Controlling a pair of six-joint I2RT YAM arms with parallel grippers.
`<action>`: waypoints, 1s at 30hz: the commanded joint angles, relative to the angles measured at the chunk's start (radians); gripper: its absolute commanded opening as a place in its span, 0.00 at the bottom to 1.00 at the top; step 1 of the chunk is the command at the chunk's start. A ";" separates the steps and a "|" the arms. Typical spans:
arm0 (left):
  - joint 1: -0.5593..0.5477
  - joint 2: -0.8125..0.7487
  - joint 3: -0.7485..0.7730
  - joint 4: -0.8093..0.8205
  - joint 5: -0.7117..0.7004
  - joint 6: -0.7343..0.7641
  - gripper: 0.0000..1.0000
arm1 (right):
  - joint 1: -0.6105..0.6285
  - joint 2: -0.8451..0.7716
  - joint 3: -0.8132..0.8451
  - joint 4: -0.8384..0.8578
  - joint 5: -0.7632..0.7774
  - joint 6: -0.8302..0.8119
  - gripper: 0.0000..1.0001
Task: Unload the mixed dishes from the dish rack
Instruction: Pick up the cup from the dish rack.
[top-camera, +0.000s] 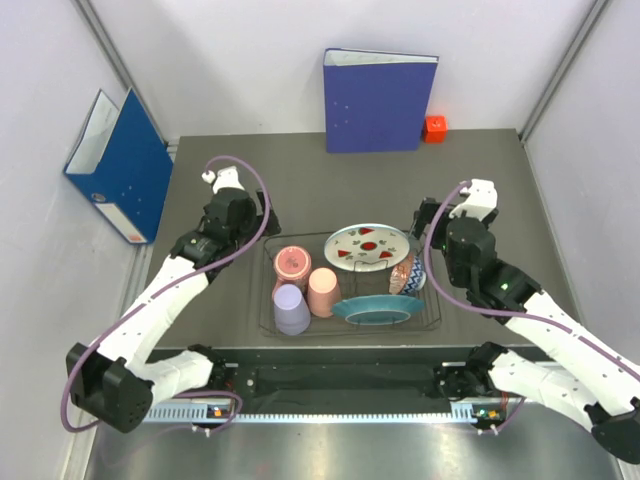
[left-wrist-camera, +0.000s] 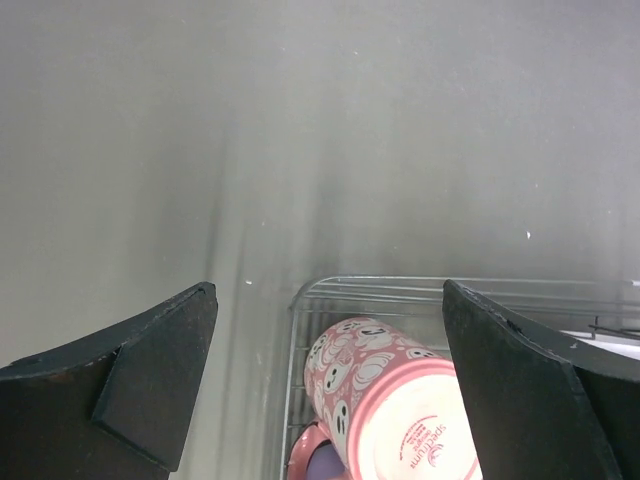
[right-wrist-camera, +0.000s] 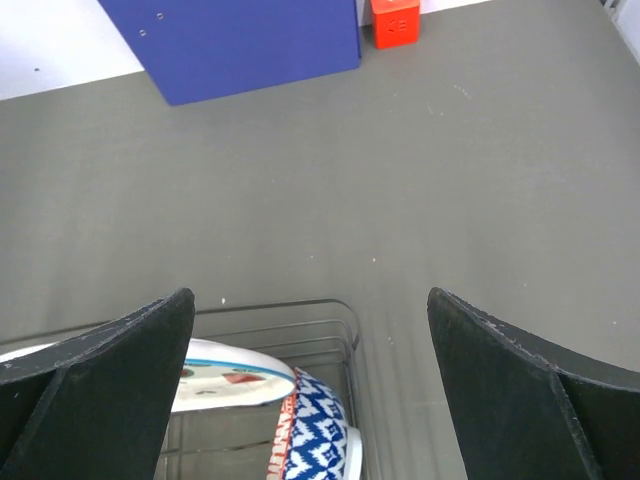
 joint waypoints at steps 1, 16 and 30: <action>-0.005 -0.034 -0.014 0.002 -0.034 0.011 0.99 | 0.032 0.002 0.017 0.021 0.022 -0.018 1.00; -0.385 -0.109 0.005 -0.269 -0.349 -0.164 0.99 | 0.095 -0.016 0.044 0.062 0.014 -0.068 1.00; -0.665 -0.155 -0.017 -0.418 -0.393 -0.296 0.96 | 0.103 -0.018 -0.002 0.059 0.001 -0.026 1.00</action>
